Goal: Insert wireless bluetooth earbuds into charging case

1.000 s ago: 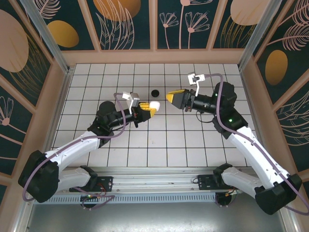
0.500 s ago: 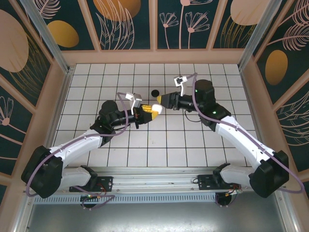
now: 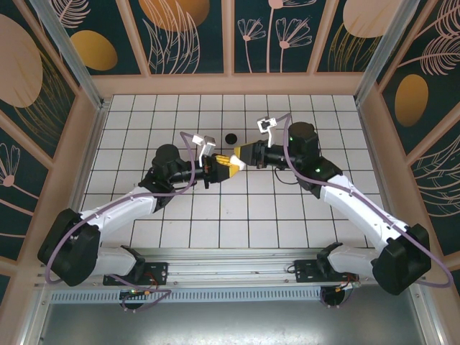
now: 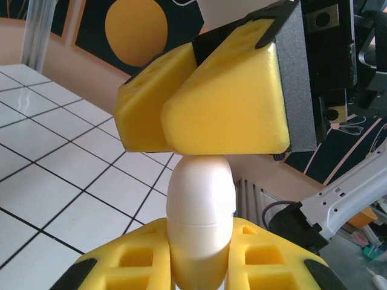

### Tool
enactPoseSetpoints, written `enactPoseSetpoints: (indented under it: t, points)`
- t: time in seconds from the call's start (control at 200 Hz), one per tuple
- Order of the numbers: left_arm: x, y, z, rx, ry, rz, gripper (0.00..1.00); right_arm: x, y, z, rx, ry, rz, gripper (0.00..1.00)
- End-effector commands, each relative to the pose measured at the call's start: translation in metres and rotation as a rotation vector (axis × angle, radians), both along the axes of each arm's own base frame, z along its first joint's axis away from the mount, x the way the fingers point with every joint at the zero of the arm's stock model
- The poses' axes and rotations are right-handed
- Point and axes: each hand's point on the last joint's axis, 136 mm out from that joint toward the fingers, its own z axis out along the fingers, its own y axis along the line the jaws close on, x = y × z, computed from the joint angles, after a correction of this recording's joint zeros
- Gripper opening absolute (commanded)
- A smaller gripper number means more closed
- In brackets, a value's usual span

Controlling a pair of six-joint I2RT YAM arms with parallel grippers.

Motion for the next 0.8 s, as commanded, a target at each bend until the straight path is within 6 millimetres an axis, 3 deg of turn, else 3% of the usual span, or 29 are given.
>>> enactPoseSetpoints:
  t: [0.0, 0.3, 0.36, 0.45, 0.54, 0.666, 0.791]
  points:
    - [0.002, -0.001, 0.038, -0.091, -0.061, -0.020, 0.00, -0.013, 0.000, -0.007, -0.016, -0.032, 0.038, 0.27]
    - [0.005, 0.004, 0.051, -0.139, -0.037, -0.022, 0.00, -0.019, 0.001, -0.022, -0.096, -0.097, 0.002, 0.24]
    - [0.007, 0.002, 0.047, -0.115, -0.038, -0.015, 0.00, -0.019, 0.003, -0.021, -0.107, -0.107, -0.006, 0.29]
    - [0.015, 0.001, 0.031, -0.055, -0.027, 0.014, 0.00, -0.015, 0.000, -0.014, -0.112, -0.121, -0.041, 0.44]
    - [0.028, 0.001, 0.003, 0.034, 0.023, 0.079, 0.00, -0.003, -0.014, -0.003, -0.127, -0.138, -0.148, 0.53]
    - [0.035, 0.002, -0.029, 0.107, 0.085, 0.110, 0.00, 0.013, -0.042, 0.010, -0.120, -0.137, -0.294, 0.57]
    - [0.040, 0.004, -0.060, 0.169, 0.140, 0.138, 0.00, 0.020, -0.063, 0.009, -0.106, -0.121, -0.380, 0.59]
